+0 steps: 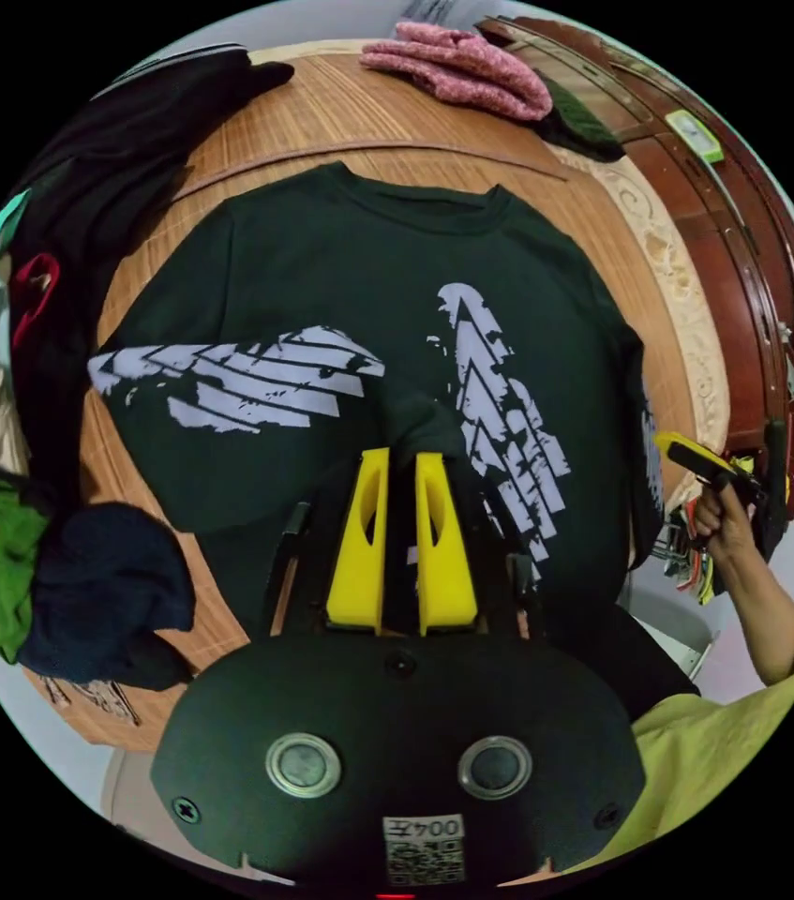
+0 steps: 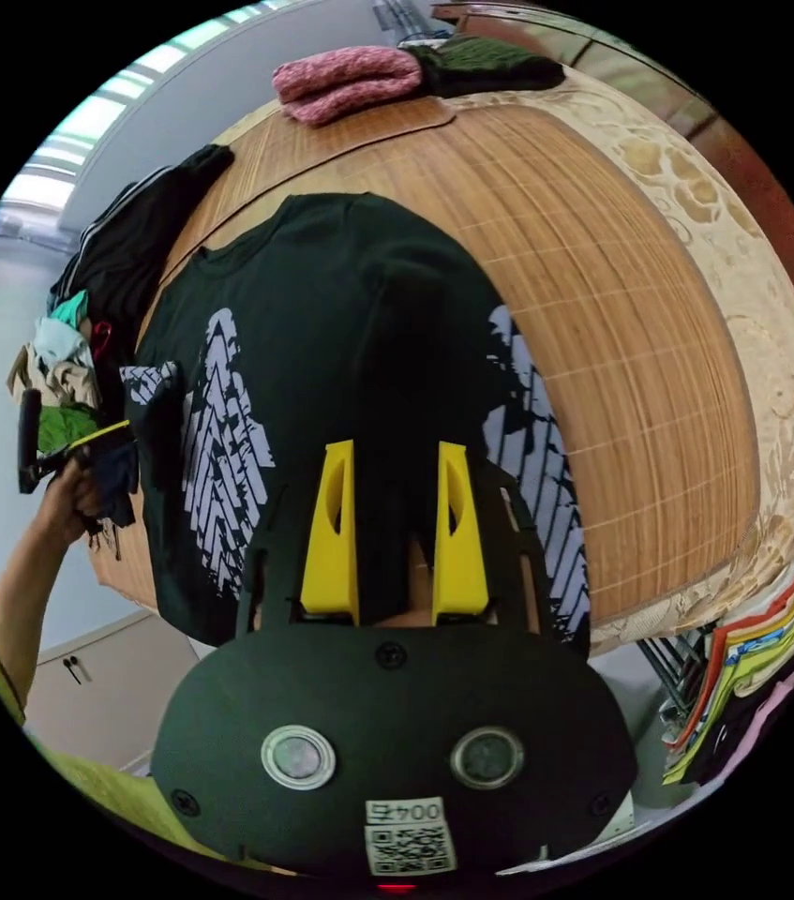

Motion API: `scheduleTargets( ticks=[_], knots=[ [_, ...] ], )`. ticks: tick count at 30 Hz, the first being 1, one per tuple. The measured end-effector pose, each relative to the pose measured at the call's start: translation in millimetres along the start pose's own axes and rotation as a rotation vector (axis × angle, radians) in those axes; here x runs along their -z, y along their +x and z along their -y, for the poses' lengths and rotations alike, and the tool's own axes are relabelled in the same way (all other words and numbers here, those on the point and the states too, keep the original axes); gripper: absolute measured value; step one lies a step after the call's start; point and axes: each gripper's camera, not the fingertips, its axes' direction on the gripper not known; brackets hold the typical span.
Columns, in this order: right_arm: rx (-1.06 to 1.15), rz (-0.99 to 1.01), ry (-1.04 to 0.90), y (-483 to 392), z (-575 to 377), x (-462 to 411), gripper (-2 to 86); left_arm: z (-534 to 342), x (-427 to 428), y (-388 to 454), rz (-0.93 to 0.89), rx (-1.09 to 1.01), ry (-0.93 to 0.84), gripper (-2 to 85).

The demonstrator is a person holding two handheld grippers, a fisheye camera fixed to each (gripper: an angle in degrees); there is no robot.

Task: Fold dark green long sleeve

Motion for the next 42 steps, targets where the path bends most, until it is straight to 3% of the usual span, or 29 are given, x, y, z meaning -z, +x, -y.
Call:
scheduleTargets(
  ticks=[7,13,17,26,30,34,37,42],
  knots=[
    [0.165,-0.171,-0.173,-107.0,-0.3,-29.6,9.9,-124.5,26.3,-53.8,-0.011,0.098,0.077,5.2],
    [0.106,-0.169,-0.218,-117.9,3.5,-17.5,7.9,-196.4,80.0,-147.7,-0.095,0.386,0.311,7.1],
    [0.111,-0.193,-0.227,-127.6,-7.6,-13.0,7.4,-212.8,103.6,-175.4,-0.087,0.415,0.36,8.0],
    [0.024,-0.254,-0.224,-161.2,0.8,-4.3,6.4,-171.0,85.9,-93.4,-0.002,0.043,0.227,10.3],
    [-0.006,-0.285,-0.237,-170.0,3.4,6.5,6.7,-147.0,56.0,-59.8,0.119,-0.07,0.104,13.3],
    [-0.072,-0.312,0.006,-169.7,16.1,56.7,9.3,-128.3,24.8,-38.5,0.245,-0.168,-0.005,17.5],
    [-0.005,-0.31,0.092,-170.1,35.8,72.0,12.4,-118.3,3.2,-42.8,0.251,-0.153,-0.067,17.9],
    [0.009,-0.232,0.051,-164.4,80.8,61.3,14.5,-113.9,-14.4,-71.8,0.171,-0.014,-0.085,13.2]
  ],
)
